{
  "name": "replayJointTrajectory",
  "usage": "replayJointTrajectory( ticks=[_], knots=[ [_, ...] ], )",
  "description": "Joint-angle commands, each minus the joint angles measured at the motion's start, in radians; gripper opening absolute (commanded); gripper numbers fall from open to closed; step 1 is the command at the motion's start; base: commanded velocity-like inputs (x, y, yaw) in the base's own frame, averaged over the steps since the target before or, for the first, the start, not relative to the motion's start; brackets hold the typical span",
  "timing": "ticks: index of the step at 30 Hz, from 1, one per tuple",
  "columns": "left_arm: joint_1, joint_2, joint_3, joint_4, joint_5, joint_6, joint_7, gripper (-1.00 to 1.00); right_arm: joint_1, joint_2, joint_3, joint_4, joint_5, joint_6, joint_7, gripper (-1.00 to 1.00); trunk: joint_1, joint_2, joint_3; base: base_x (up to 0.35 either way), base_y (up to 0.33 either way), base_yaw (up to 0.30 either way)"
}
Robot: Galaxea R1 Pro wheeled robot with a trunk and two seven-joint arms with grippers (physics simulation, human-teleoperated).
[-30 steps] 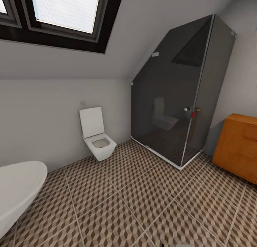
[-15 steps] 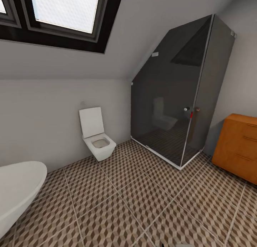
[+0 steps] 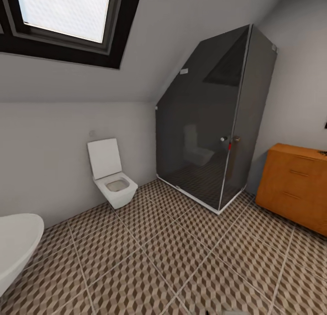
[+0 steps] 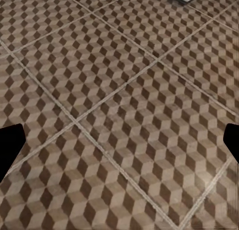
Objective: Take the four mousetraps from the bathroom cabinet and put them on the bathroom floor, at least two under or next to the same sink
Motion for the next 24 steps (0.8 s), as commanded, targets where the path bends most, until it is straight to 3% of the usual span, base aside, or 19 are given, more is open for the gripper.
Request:
replayJointTrajectory(
  ticks=[1, 24],
  knots=[
    [0.000, 0.000, 0.000, 0.000, 0.000, -0.003, 0.003, 1.00, -0.001, -0.001, 0.006, 0.001, 0.001, -0.002, -0.009, 1.00, 0.000, -0.001, 0.000, 0.000, 0.000, -0.257],
    [0.000, 0.000, 0.000, 0.000, 0.000, -0.004, 0.003, 1.00, -0.002, -0.001, 0.006, 0.001, 0.001, -0.002, -0.009, 1.00, 0.000, -0.001, 0.016, 0.000, 0.000, -0.226]
  ],
)
